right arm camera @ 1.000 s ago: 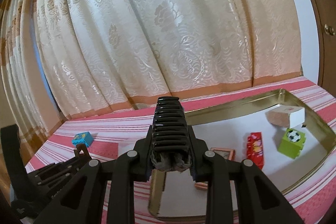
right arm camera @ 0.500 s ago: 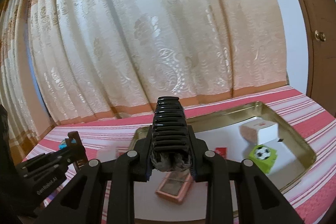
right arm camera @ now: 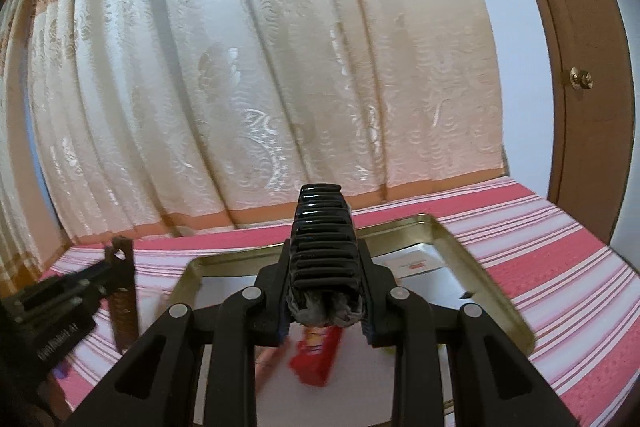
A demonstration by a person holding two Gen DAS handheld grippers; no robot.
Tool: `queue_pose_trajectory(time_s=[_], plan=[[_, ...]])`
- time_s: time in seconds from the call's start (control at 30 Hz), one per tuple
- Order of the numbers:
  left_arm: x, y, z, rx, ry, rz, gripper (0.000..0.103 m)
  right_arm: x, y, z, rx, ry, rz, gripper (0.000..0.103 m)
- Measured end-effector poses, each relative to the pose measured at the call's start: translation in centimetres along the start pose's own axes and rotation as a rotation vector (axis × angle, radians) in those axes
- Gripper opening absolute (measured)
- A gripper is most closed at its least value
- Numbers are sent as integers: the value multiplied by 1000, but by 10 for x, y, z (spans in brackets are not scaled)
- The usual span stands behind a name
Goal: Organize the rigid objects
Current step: 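Carry the brown stick with the left gripper while the right carries the comb to the tin, then lower the brown stick and black comb into the tin and open both grippers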
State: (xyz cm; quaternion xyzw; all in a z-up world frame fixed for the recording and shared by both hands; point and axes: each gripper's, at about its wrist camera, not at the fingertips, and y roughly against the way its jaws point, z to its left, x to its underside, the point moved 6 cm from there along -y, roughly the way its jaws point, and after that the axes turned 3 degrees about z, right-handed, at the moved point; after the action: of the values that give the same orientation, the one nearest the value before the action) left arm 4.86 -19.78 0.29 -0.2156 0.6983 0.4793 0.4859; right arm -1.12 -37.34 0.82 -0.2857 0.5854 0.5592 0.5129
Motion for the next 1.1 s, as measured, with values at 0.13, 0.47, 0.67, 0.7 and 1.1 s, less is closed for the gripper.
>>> queue_pose_trajectory(time_s=[0.13, 0.47, 0.67, 0.7, 1.1], plan=[[-5, -5, 0, 19, 9, -9, 14, -2, -2, -13, 16, -7, 7, 29], [-14, -11, -26, 129, -1, -42, 14, -5, -6, -21, 30, 0, 12, 29], [-11, -30, -49, 118, -5, 18, 14, -6, -15, -30, 58, 13, 29, 29], [-8, -35, -52, 108, -9, 35, 14, -5, -17, -32, 64, 11, 35, 29], [2, -47, -62, 47, -79, 43, 14, 7, -32, -30, 69, 25, 105, 29]])
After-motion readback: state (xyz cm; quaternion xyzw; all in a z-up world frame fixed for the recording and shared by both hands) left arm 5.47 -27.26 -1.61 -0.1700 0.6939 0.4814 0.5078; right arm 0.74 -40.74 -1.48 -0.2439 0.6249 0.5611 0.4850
